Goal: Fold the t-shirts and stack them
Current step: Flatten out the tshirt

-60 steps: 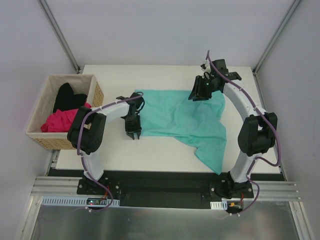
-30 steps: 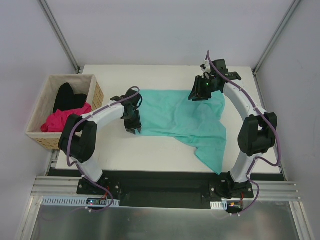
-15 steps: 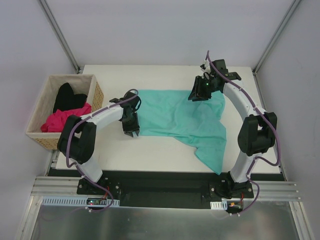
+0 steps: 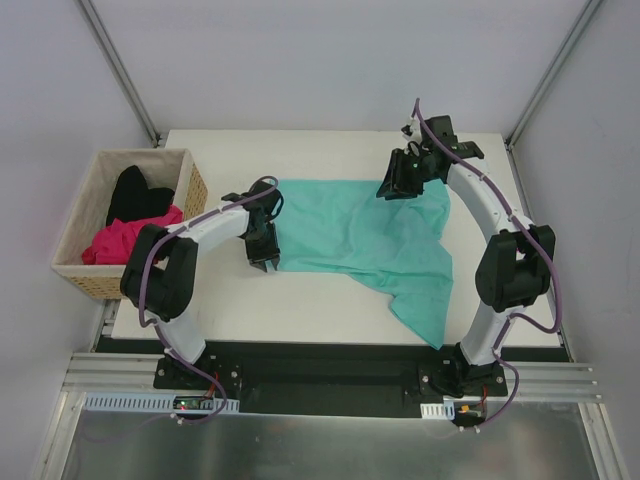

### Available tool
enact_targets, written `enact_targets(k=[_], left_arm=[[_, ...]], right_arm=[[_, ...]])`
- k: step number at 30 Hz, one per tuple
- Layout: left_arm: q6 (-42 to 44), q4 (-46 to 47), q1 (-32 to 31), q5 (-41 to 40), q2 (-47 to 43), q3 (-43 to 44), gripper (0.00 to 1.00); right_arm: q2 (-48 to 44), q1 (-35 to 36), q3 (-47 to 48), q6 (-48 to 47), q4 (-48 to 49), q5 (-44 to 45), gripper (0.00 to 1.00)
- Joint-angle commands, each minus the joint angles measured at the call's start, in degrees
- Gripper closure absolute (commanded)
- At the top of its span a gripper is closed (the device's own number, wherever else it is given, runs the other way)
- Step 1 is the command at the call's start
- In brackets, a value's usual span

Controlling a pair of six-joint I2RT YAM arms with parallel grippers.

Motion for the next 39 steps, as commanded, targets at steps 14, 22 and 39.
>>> enact_targets(k=[14,22,39], left_arm=[[3.8,-0.7,3.0,2.0,4.8,3.8,0.76],[5.7,0.0,4.3,4.6,6.7,5.0,1.0],[4.4,-1.2,4.8,6.4,-0.4,9.2,1.0]], right_arm=[[0.0,0.3,5.5,0.9,-2.6,1.6,0.65],[0.0,0.5,5.8,1.1,-3.1,2.3,0.65],[-0.3,2.4,3.1,0.0,-2.6,2.3,0.67]])
